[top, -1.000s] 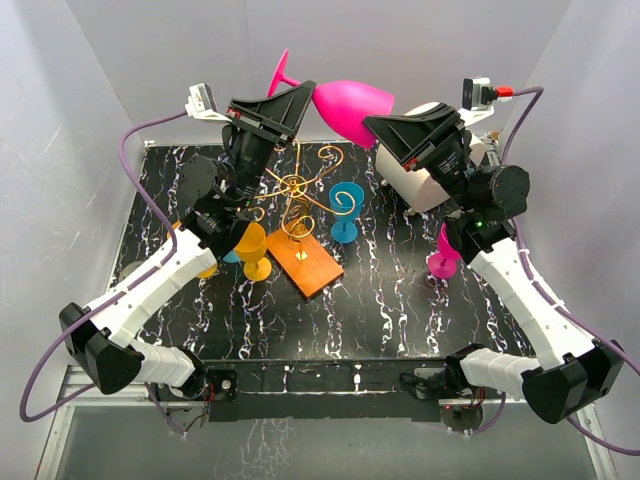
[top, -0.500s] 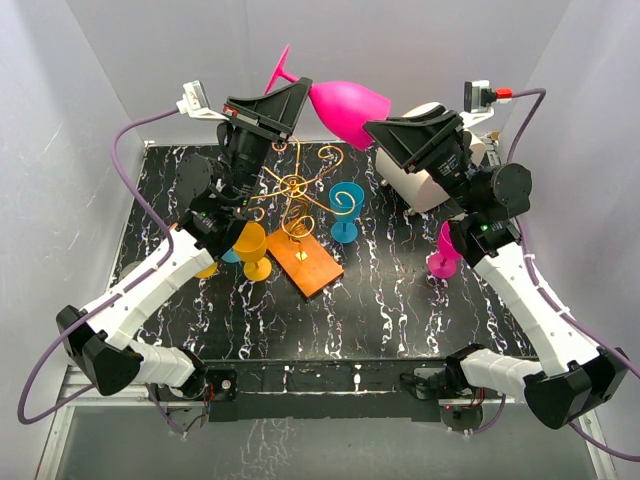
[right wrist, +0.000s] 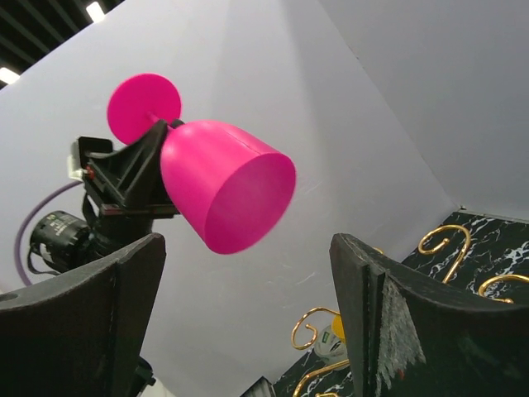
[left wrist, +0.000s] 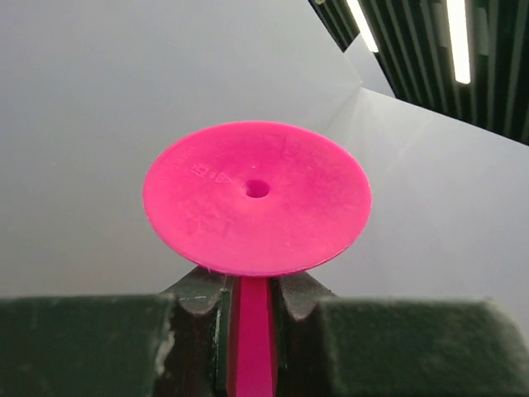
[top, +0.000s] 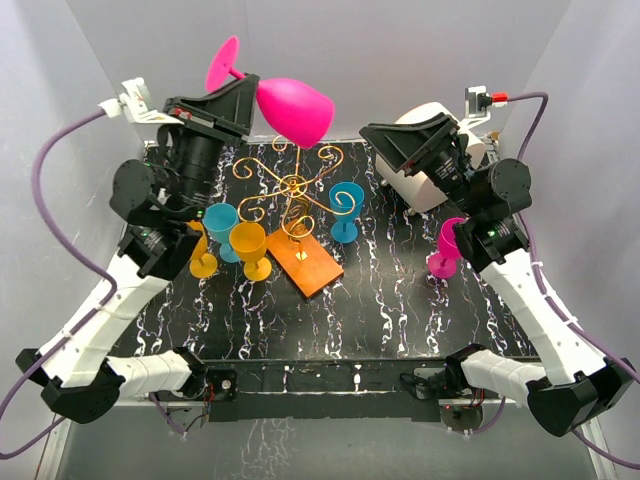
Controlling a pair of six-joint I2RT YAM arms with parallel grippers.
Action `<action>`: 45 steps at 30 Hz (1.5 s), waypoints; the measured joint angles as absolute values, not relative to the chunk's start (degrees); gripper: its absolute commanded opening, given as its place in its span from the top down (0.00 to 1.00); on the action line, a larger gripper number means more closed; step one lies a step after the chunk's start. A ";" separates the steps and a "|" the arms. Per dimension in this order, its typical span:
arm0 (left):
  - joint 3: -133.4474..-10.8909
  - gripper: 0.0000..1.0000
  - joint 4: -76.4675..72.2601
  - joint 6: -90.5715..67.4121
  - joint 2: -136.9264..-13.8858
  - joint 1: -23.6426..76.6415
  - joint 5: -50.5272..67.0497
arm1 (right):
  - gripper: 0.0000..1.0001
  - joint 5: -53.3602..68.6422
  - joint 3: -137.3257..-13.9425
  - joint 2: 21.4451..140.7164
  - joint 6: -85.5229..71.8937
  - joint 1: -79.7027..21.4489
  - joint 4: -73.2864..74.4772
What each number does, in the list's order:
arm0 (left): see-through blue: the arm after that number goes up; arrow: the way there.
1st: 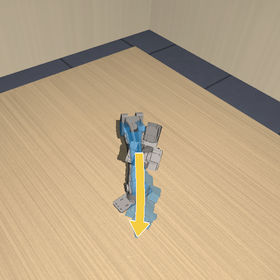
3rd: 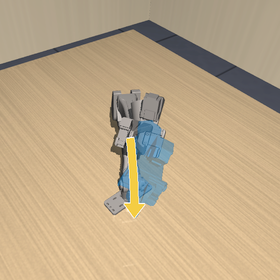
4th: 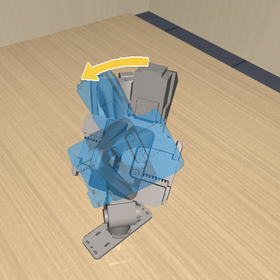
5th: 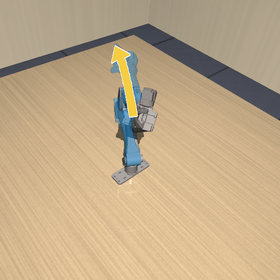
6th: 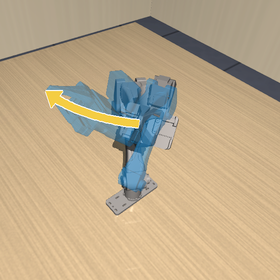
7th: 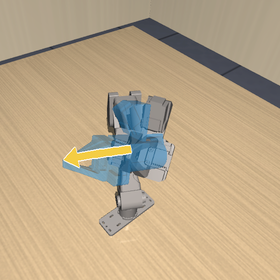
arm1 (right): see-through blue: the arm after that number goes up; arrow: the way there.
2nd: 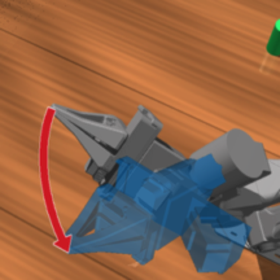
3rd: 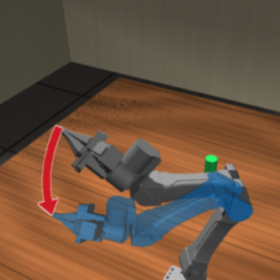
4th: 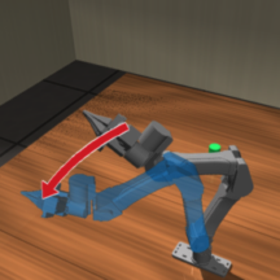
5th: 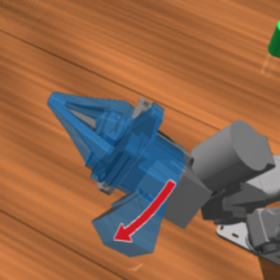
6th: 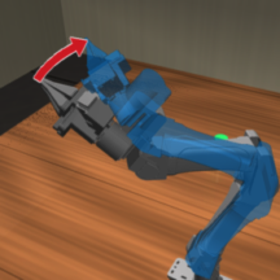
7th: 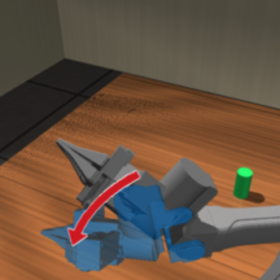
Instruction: Place the wine glass upside down on the wine glass rack
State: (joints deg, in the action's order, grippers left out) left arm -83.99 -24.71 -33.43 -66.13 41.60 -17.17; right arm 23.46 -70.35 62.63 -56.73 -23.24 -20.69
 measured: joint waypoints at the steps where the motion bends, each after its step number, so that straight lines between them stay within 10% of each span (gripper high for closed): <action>1: -85.52 1.00 -22.59 -31.33 -65.89 41.60 -17.54 | 0.20 23.44 -70.48 62.46 -56.18 -23.24 -19.94; 16: -100.57 1.00 3.53 -4.78 -67.48 41.60 -30.50 | 0.23 27.38 -82.04 67.90 -46.61 -23.86 -6.31; 31: -79.35 1.00 -1.74 17.41 -58.78 41.60 -49.12 | 0.39 23.20 -97.38 82.59 -49.50 -37.78 1.06; 45: -73.78 1.00 7.01 10.41 -49.52 41.60 -37.80 | 0.49 17.43 -110.56 95.88 -56.71 -48.38 6.26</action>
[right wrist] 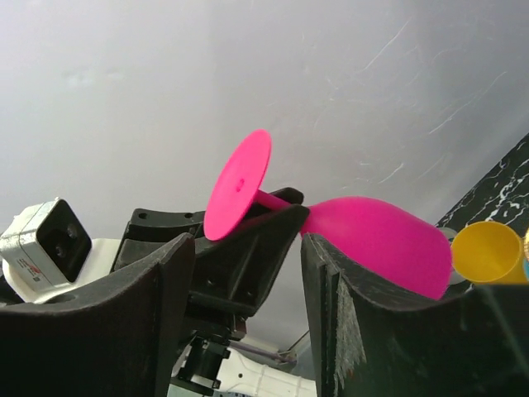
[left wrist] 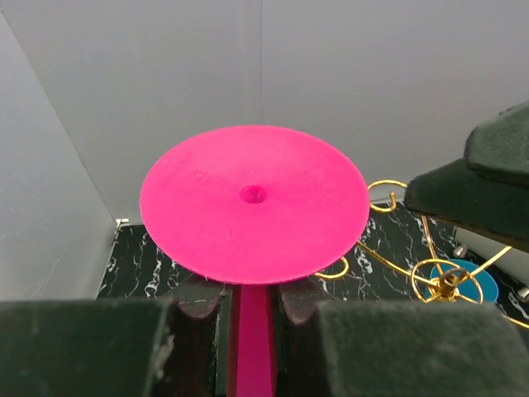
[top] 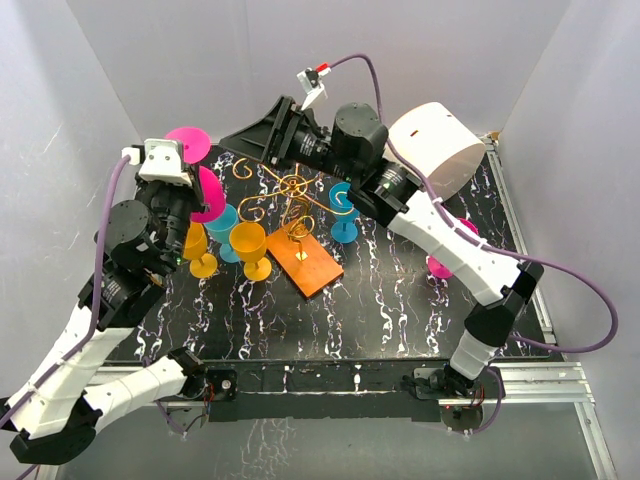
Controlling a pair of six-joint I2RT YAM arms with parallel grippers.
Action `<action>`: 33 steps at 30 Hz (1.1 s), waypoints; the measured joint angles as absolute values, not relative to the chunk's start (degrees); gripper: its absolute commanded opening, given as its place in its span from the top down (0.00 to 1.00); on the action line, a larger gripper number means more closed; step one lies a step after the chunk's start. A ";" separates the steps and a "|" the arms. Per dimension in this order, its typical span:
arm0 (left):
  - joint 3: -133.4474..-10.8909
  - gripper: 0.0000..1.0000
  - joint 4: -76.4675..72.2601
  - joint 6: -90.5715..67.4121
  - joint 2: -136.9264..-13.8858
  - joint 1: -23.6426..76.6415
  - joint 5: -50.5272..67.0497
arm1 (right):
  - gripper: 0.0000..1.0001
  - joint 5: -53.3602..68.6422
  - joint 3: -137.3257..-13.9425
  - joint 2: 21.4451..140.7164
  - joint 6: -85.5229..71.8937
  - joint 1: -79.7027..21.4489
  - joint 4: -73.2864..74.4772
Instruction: Place the wine glass upside down on the wine glass rack
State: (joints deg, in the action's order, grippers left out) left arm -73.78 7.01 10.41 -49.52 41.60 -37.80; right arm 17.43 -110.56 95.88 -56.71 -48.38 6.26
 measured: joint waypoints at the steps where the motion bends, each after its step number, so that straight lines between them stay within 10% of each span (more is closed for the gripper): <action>1: -73.76 1.00 7.73 10.17 -49.41 41.60 -37.23 | 0.50 17.43 -110.96 96.31 -57.19 -48.84 6.24; 19: -71.55 1.00 10.52 11.18 -49.08 41.60 -30.76 | 0.70 16.62 -115.09 100.40 -60.49 -49.82 11.88; 27: -69.47 1.00 9.58 13.30 -47.86 41.50 -30.09 | 0.97 18.26 -115.74 102.76 -63.96 -49.78 11.49; 33: -69.56 0.61 8.75 13.39 -47.31 41.50 -30.04 | 1.00 19.25 -115.28 102.76 -69.38 -49.78 8.99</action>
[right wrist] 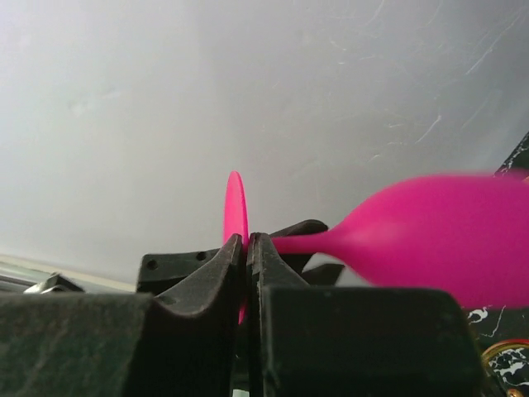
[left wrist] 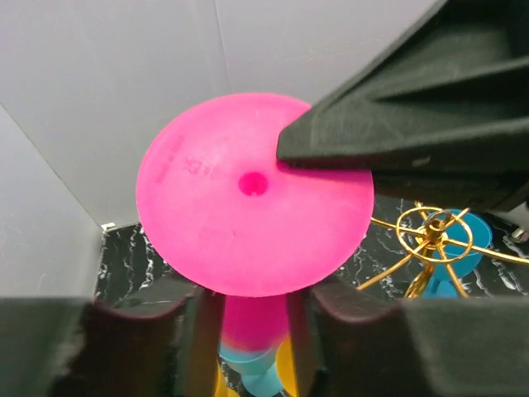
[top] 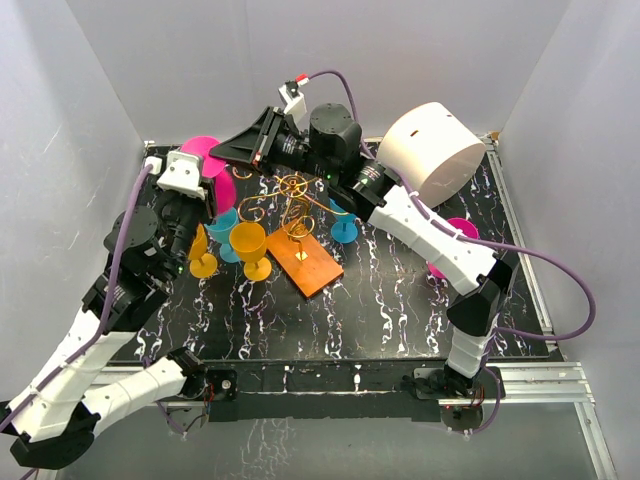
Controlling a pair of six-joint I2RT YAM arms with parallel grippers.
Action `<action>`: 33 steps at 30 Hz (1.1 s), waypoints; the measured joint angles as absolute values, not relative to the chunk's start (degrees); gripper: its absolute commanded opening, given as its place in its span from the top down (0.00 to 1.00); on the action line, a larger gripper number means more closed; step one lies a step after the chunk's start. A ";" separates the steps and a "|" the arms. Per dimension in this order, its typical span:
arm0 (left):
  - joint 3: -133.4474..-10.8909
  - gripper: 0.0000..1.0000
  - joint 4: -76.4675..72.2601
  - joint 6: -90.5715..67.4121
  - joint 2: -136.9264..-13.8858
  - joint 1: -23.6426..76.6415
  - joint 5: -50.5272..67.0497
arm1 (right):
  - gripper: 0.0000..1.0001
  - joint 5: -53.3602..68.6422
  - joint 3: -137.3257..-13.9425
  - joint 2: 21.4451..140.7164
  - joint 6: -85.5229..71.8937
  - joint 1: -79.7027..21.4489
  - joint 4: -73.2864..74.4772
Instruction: Place the wine glass upside down on the wine glass rack
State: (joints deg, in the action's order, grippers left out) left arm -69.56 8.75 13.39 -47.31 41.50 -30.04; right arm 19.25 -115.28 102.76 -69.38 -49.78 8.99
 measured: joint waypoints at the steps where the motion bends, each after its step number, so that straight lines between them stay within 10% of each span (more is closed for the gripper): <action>1: -69.60 0.54 9.52 13.08 -47.11 41.47 -30.17 | 1.00 19.22 -115.24 102.76 -69.73 -49.82 8.27; 8: -72.36 0.31 16.43 6.04 -46.70 41.50 -30.15 | 1.00 17.50 -113.78 102.76 -69.76 -49.89 3.62; 33: -81.36 0.18 26.48 -36.62 -49.71 41.50 -34.96 | 1.00 15.64 -108.33 106.67 -71.07 -48.75 -12.34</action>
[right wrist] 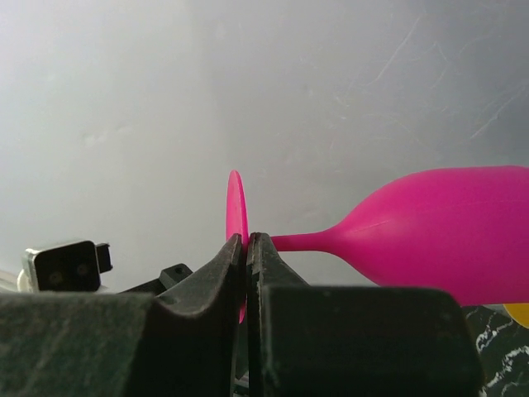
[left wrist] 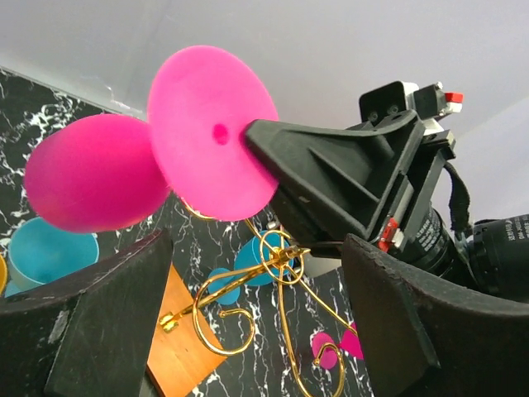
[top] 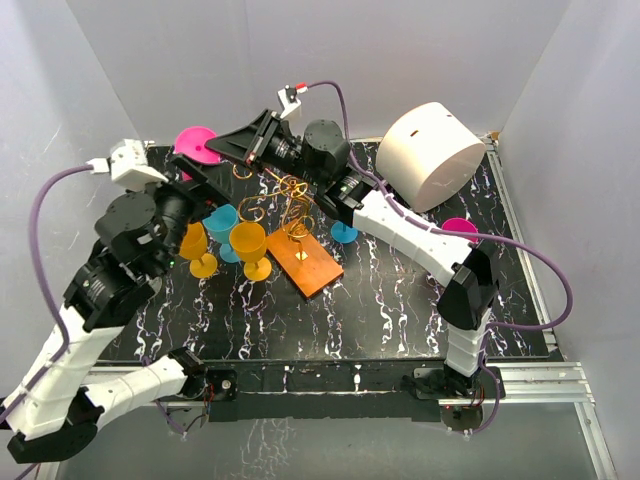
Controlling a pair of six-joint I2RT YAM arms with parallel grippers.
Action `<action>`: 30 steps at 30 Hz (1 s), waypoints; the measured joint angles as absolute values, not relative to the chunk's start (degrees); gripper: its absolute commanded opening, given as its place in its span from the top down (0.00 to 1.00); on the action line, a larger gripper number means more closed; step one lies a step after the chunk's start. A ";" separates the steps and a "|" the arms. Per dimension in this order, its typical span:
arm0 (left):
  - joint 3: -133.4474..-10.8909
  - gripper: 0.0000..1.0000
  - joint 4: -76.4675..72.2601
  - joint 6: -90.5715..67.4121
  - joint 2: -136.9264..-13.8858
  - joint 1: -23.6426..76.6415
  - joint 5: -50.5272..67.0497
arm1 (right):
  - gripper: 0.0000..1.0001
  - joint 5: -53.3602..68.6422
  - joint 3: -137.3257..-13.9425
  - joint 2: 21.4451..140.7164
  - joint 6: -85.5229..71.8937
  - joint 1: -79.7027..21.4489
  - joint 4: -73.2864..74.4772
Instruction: Place the wine glass upside down on the wine glass rack
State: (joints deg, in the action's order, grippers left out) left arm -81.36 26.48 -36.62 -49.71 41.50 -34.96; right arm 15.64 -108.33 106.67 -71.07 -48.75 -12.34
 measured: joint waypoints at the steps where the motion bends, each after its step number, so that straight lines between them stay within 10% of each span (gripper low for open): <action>1: -80.82 0.18 25.54 -36.75 -50.52 41.50 -34.96 | 1.00 15.84 -107.13 106.43 -71.20 -48.58 -12.71; 19: -75.99 0.35 14.83 -45.91 -48.38 41.50 -40.07 | 1.00 19.90 -101.36 104.16 -76.12 -45.58 -18.74; 30: -77.01 0.72 13.76 -47.83 -52.03 41.50 -39.77 | 1.00 22.63 -101.34 103.63 -78.22 -45.58 -20.21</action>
State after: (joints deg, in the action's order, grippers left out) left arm -77.01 13.76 -47.83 -52.03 41.50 -39.77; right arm 22.63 -101.34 103.63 -78.22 -45.58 -20.21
